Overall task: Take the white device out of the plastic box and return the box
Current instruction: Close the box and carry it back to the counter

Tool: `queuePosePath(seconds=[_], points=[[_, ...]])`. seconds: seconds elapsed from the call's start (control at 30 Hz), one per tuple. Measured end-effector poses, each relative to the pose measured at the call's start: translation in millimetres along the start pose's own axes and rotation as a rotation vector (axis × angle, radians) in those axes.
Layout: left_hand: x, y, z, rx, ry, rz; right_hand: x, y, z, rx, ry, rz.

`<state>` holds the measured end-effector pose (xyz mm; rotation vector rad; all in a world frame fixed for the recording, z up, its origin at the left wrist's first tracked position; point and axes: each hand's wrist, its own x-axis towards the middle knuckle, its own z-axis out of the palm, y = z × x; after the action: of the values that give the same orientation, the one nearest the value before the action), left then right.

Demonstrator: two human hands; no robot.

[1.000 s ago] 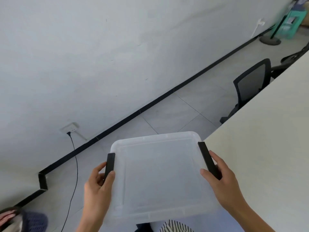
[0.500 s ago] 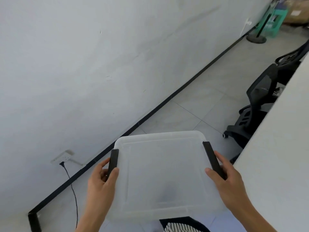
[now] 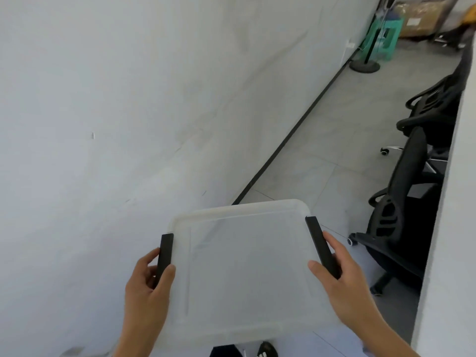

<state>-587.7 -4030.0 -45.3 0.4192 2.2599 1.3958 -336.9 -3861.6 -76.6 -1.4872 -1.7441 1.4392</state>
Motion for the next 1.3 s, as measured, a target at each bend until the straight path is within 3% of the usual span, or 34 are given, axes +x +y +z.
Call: queuePosePath(seconds=[0.47, 0.8, 0.93, 1.3], points=[[276.7, 129.0, 196.2, 0.053, -0.360, 0.102, 243.7, -62.0, -29.7, 0.058, 0.304, 0.150], [419.0, 239.8, 392.5, 0.172, -0.650, 0.207, 402.3, -85.4, -94.8, 0.136, 0.559, 0.306], [462.0, 276.1, 479.1, 0.188, -0.673, 0.194, 487.8, -82.2, -136.7, 0.143, 0.620, 0.340], [583.7, 413.5, 663.5, 0.143, -0.586, 0.218, 742.5, -138.8, -264.8, 0.077, 0.554, 0.295]])
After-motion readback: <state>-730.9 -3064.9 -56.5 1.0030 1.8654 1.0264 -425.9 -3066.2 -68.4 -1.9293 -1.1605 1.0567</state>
